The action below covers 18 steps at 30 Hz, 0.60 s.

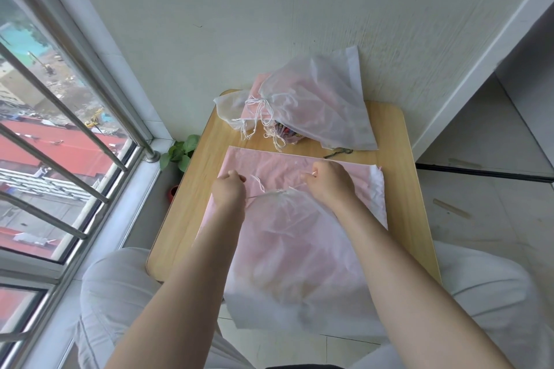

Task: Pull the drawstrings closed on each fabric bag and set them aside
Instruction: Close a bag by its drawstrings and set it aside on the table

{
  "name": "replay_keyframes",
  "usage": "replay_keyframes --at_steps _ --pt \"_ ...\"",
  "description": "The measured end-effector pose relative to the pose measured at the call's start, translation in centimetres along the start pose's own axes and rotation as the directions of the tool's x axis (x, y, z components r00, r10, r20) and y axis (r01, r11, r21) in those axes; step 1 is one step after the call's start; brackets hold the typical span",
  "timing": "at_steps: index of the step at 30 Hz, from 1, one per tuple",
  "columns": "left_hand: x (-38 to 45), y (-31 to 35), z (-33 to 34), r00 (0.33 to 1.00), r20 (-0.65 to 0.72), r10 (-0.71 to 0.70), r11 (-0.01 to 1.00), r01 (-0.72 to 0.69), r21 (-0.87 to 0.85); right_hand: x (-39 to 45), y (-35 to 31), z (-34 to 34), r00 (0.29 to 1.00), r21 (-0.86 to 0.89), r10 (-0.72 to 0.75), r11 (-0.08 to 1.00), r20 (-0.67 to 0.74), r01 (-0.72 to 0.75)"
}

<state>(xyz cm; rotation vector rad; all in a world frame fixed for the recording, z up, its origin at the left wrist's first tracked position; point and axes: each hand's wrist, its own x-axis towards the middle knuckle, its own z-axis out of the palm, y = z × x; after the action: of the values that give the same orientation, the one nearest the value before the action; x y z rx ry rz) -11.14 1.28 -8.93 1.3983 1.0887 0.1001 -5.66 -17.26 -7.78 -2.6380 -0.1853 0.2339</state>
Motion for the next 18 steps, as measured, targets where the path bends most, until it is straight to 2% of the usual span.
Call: replay_keyframes --at_steps 4,6,7,8,9,10,11,12,14,18 --pt "0.3 0.6 0.4 0.983 0.059 0.172 0.941 -0.182 0.286 0.4 -0.5 -0.3 0.997 0.021 -0.074 0.997 -0.014 0.074" --pt "0.5 0.8 0.2 0.963 0.025 0.268 0.792 -0.235 0.564 0.7 -0.6 -0.6 0.995 0.045 -0.095 0.994 -0.004 0.095" --pt "0.5 1.0 0.1 0.926 0.044 0.374 0.713 -0.318 0.625 0.8 -0.7 -0.7 0.995 0.065 -0.102 0.993 -0.004 0.102" --pt "0.4 1.2 0.2 0.873 0.131 0.471 0.636 -0.438 0.635 0.9 -0.9 -0.6 0.994 0.090 -0.108 0.990 -0.006 0.108" --pt "0.0 1.4 0.5 0.819 0.270 0.506 0.581 -0.555 0.595 1.0 -1.1 -0.5 0.994 0.122 -0.112 0.986 -0.010 0.112" --pt "-0.4 1.5 0.9 0.777 0.412 0.476 0.546 -0.628 0.554 1.0 -1.3 -0.4 0.994 0.156 -0.109 0.982 -0.014 0.110" --pt "-0.8 1.6 1.4 0.758 0.524 0.388 0.528 -0.649 0.548 1.0 -1.5 -0.3 0.994 0.184 -0.103 0.977 -0.023 0.106" --pt "-1.3 1.4 1.7 0.751 0.586 0.304 0.512 -0.648 0.564 1.0 -1.7 -0.3 0.995 0.196 -0.095 0.975 -0.036 0.100" --pt "-1.8 0.9 2.1 0.754 0.615 0.232 0.460 -0.642 0.614 1.0 -1.7 -0.5 0.995 0.173 -0.075 0.981 -0.067 0.086" --pt "-1.8 0.3 1.6 0.756 0.584 0.295 0.366 -0.654 0.662 0.8 -1.5 -0.4 0.993 0.117 -0.060 0.991 -0.104 0.072"
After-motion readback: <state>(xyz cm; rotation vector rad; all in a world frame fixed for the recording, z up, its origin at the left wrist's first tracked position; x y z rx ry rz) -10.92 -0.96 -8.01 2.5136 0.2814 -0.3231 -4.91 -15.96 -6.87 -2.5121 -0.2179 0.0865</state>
